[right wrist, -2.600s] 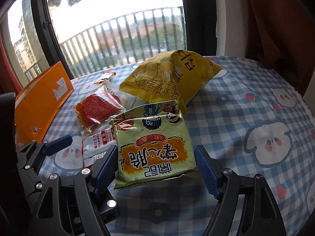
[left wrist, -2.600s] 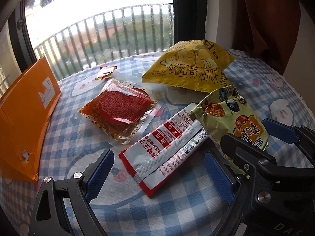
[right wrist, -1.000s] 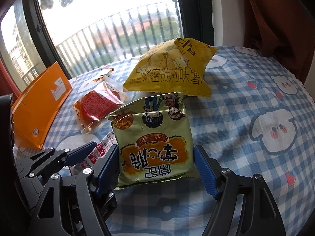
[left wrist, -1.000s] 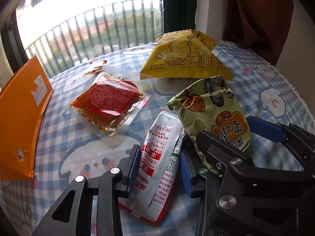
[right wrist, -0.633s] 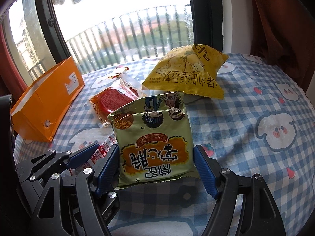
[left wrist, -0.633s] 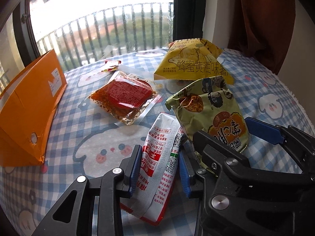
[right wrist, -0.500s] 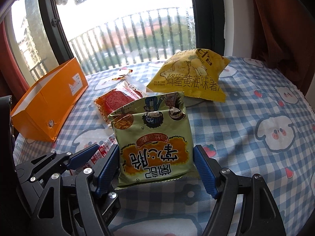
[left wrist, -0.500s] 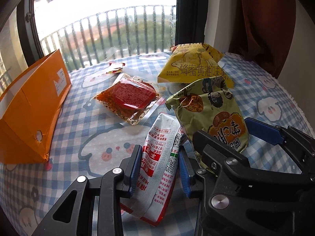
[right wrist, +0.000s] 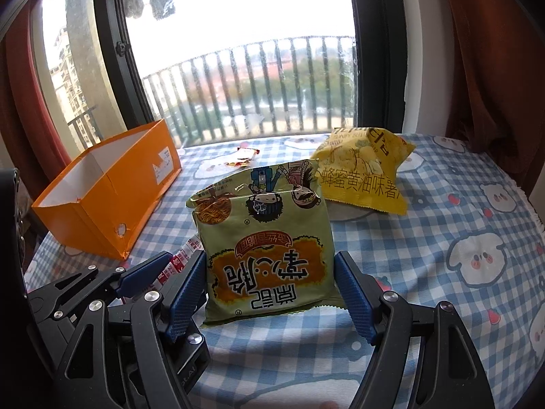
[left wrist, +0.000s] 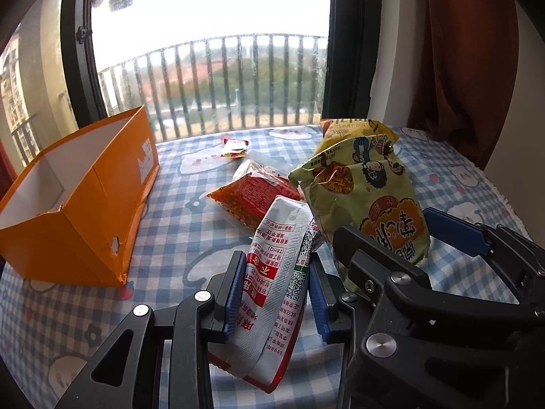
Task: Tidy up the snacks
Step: 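Lift both held snacks and carry them over the orange box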
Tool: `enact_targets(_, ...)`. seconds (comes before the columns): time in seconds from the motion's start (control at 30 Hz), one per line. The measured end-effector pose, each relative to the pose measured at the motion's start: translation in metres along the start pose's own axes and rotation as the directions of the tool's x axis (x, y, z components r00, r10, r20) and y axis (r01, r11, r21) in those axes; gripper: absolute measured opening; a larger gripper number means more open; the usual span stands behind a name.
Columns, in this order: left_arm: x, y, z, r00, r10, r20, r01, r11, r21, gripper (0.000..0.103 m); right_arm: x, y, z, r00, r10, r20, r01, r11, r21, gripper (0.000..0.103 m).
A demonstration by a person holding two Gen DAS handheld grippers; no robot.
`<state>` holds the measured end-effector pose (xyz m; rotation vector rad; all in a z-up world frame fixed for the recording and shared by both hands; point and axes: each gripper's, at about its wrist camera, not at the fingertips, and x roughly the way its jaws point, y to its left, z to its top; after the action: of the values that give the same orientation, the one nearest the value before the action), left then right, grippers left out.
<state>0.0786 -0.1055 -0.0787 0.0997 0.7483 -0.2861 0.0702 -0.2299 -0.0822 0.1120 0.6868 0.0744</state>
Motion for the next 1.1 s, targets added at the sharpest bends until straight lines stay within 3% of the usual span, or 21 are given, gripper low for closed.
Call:
enact_targets(0.4, -0.028, 0.029, 0.019, 0.994, 0.056, 0.091, -0.051, 0.997, -0.053, 0.035, -0.015, 0.029, 0.024, 0.995, 0.04, 0.094, -0.037, 0.999, -0.03, 0.078)
enact_targets(1.1, -0.063, 0.082, 0.044, 0.962, 0.161, 0.221, -0.134, 0.982, -0.13, 0.035, -0.023, 0.087, 0.068, 0.968, 0.116, 0.221, -0.102, 0.992, -0.076, 0.078)
